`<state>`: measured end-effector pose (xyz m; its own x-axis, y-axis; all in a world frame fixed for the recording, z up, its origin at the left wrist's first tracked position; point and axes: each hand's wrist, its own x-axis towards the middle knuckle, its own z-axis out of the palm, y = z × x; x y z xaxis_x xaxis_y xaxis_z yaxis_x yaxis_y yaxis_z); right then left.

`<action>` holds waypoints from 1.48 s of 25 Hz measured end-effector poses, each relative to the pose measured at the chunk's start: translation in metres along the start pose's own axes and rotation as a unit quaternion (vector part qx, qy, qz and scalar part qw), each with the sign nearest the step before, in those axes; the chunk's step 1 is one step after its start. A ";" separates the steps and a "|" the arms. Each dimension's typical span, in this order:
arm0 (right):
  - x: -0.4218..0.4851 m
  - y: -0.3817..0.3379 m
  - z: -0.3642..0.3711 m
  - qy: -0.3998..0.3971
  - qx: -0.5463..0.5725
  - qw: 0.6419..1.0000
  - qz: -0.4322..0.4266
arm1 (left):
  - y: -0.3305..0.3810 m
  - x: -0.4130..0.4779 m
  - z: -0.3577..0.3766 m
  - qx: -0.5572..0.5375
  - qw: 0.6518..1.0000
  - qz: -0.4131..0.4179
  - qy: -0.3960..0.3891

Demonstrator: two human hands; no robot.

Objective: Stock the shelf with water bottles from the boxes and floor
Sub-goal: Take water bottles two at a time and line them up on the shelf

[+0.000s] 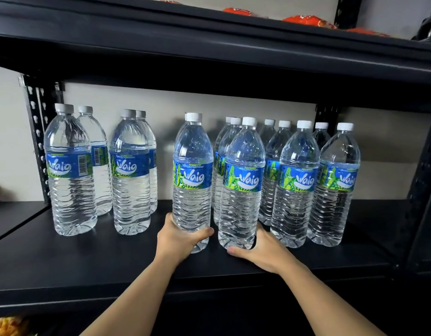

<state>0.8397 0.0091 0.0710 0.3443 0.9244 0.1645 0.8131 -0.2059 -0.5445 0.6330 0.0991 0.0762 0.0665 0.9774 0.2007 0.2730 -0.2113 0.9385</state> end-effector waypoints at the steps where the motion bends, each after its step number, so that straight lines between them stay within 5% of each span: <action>1: -0.001 -0.001 -0.001 0.004 0.002 1.000 -0.003 | 0.000 0.000 0.000 0.001 1.000 -0.001 -0.001; 14: -0.060 0.007 0.003 0.063 -0.085 0.994 -0.003 | 0.000 -0.069 -0.009 0.069 0.996 0.046 0.034; 22: -0.110 0.012 -0.012 0.019 -0.077 0.996 -0.043 | 0.027 -0.137 -0.017 0.280 0.945 0.171 -0.004; 29: -0.178 0.039 -0.074 0.090 -0.099 0.991 0.023 | 0.078 -0.168 0.056 0.246 0.900 0.278 -0.227; 37: -0.295 0.166 -0.145 0.105 -0.103 0.962 0.228 | 0.098 -0.240 0.211 0.217 0.846 0.283 -0.396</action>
<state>0.9414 -0.3442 0.0513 0.7571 0.6418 0.1225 0.6237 -0.6542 -0.4278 0.8465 -0.1573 0.0606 0.8800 0.4432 0.1707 0.2977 -0.7948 0.5288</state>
